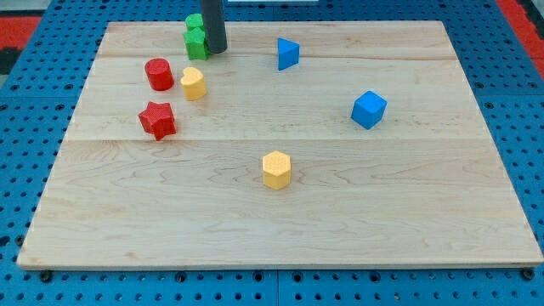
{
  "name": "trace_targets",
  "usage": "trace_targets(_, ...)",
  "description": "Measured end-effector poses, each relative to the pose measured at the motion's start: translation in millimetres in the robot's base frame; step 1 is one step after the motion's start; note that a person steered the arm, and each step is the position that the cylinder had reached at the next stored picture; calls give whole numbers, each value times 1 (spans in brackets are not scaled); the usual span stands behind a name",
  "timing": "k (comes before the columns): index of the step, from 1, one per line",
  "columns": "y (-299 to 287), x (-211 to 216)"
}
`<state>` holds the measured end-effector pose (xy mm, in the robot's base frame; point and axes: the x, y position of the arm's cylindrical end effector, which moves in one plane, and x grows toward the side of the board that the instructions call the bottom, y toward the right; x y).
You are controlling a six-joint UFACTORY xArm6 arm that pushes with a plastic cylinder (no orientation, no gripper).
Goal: Push the green circle towards left side of blue triangle
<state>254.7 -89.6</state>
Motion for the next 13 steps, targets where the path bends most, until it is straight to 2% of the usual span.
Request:
trace_targets(1, -7, 2)
trace_targets(2, -65, 38)
trace_targets(3, -131, 55)
trace_targets(4, -174, 36)
trace_targets(5, -192, -21)
trace_targets(6, -174, -50)
trace_targets(8, -177, -63)
trace_targets(9, -156, -64)
trace_targets(10, -57, -64)
trace_targets(11, -56, -64)
trace_targets(13, 50, -40)
